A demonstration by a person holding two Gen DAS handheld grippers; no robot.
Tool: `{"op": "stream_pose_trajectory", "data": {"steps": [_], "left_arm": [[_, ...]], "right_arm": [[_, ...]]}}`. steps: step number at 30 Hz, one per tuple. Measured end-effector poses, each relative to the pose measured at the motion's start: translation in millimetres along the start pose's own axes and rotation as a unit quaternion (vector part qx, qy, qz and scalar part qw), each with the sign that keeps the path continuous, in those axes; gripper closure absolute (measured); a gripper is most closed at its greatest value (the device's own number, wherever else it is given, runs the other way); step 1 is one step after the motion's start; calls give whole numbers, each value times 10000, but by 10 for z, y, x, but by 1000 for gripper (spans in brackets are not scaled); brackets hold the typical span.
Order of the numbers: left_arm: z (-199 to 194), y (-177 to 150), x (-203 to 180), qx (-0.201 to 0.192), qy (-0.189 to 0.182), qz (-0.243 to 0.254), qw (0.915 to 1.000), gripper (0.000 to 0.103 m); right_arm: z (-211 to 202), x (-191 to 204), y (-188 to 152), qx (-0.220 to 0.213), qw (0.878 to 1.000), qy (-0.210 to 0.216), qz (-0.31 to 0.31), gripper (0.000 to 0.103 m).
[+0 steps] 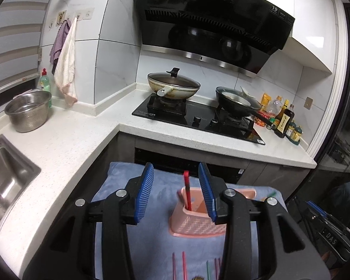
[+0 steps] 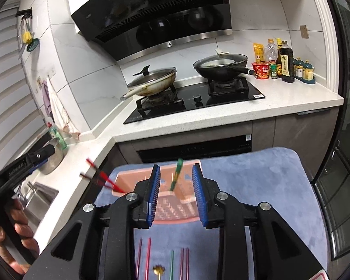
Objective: Organize utensils
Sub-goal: 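Lift both chopsticks into the pink basket and open both tools, then withdraw both open tools from the basket back over the utensils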
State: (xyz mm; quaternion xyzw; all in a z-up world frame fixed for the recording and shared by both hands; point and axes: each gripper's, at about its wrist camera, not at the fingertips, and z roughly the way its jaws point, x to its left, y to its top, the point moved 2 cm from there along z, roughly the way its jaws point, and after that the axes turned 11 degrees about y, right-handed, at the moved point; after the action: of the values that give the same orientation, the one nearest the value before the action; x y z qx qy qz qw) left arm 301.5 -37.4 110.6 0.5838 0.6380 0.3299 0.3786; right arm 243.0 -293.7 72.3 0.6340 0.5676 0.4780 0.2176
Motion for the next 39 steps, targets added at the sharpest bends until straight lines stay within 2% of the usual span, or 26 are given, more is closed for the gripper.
{"op": "stream_pose_trajectory", "data": {"steps": [4,9,15,19,28,39], "left_arm": [[-187,-265,97,127,-29,21,9999,65],[-342,-744,250,497,55,125,9987,65],[-483,-1408,375,908,344,417,9944,65],[-516,-1750,410,1238,308,495,9906,65],[-573,-2361,385,1825,205,564,9814,65],[-531,-2680,339,2109,238,701,9747,65]], "right_arm": [[-201,2,-332,188,9997,-125,-46,75],[-378,-43,-837,560,9979,-313,-40,75],[-502,-110,-1479,1035,9934,-485,95,75],[-541,-111,-1844,1326,9894,-582,139,75],[-553,-7,-2426,1767,9825,-592,-6,75],[-402,35,-2719,2091,9764,-533,-81,77]]}}
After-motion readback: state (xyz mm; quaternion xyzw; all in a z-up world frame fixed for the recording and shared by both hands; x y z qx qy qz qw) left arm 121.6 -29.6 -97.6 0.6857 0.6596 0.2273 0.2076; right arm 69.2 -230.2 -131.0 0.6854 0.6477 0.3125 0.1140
